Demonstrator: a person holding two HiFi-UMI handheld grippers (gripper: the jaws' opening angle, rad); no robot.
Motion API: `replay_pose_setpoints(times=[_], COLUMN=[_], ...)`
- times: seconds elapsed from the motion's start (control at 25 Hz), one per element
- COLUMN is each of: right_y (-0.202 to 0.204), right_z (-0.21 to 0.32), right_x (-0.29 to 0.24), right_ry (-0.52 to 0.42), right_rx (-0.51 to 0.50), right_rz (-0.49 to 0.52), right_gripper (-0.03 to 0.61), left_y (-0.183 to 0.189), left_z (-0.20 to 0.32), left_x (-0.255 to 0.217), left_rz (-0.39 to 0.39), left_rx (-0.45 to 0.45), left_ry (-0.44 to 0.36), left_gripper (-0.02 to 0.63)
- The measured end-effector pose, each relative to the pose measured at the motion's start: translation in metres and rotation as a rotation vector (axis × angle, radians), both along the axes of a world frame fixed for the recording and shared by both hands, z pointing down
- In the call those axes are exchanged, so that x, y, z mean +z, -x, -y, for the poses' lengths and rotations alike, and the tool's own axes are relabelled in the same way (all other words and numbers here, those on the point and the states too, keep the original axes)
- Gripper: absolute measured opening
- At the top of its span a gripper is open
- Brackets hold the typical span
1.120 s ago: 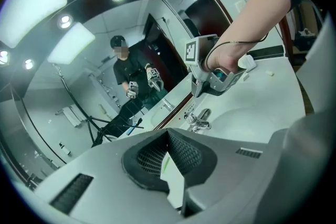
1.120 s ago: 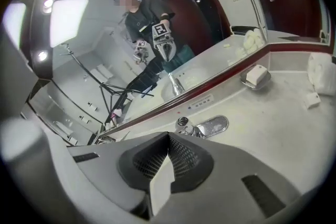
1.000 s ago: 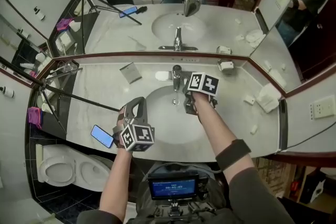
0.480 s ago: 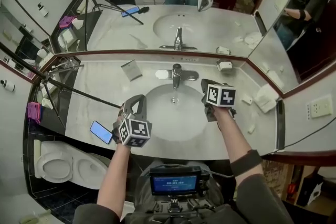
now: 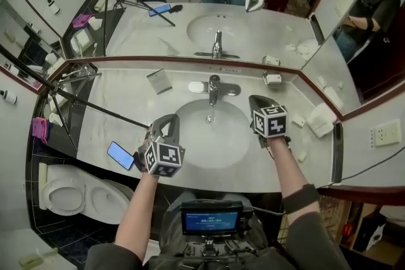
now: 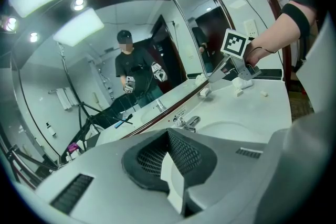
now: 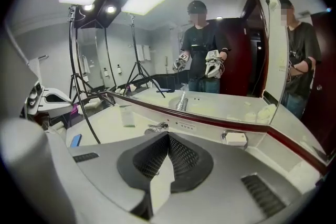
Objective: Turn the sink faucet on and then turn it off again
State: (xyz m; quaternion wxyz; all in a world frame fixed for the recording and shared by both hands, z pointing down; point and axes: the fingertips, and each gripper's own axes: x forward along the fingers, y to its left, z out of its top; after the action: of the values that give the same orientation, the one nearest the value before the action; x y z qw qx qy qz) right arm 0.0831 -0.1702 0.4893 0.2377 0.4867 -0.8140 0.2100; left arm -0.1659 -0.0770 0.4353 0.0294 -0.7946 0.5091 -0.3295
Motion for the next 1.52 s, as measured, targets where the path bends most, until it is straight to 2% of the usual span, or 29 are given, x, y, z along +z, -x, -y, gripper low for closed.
replay_pose_setpoints(times=[0.16,0.28,0.32,0.36,0.4,0.64,0.8,1.0,1.24,1.36,1.52], right_y=[0.007,0.025,0.033,0.042,0.051,0.094,0.119,0.135,0.140,0.145,0.149], right_z=[0.015,0.029,0.033,0.037,0.041,0.057,0.062,0.072,0.080,0.083,0.094], right_x=[0.001,-0.006,-0.006,-0.005,-0.001,0.039,0.061,0.089,0.124,0.133,0.134], right_ry=[-0.059,-0.104,-0.115,-0.124,-0.133,-0.197,-0.249,-0.275,-0.245,-0.244,-0.280], right_rx=[-0.072,-0.170,-0.216,-0.268,-0.323,-0.616,-0.778,-0.881,-0.986,-1.020,-1.011], right_rz=[-0.111,-0.212,-0.247,-0.284,-0.323,-0.555,-0.681,-0.760,-0.847,-0.891,-0.926], right_gripper=[0.020,0.023,0.047,0.111,0.138,0.221,0.231,0.253,0.242,0.184,0.075], left_y=[0.000,-0.005,-0.007,-0.008,-0.009,-0.015,-0.019,-0.023,-0.022,-0.022,-0.023], left_z=[-0.005,-0.005,-0.005,-0.006,-0.007,-0.010,-0.011,-0.011,-0.013,-0.015,-0.013], left_x=[0.020,0.015,0.015,0.016,0.019,0.028,0.035,0.043,0.054,0.061,0.068], left_rz=[0.000,-0.009,-0.012,-0.013,-0.013,-0.018,-0.025,-0.023,-0.021,-0.020,-0.019], left_rx=[0.020,0.004,0.002,0.002,0.005,0.001,-0.005,-0.020,-0.053,-0.065,-0.074], left_ry=[0.027,0.027,0.028,0.030,0.033,0.050,0.051,0.054,0.070,0.084,0.092], left_gripper=[0.000,0.000,0.000,0.000,0.000,0.000,0.000,0.000,0.000,0.000,0.000])
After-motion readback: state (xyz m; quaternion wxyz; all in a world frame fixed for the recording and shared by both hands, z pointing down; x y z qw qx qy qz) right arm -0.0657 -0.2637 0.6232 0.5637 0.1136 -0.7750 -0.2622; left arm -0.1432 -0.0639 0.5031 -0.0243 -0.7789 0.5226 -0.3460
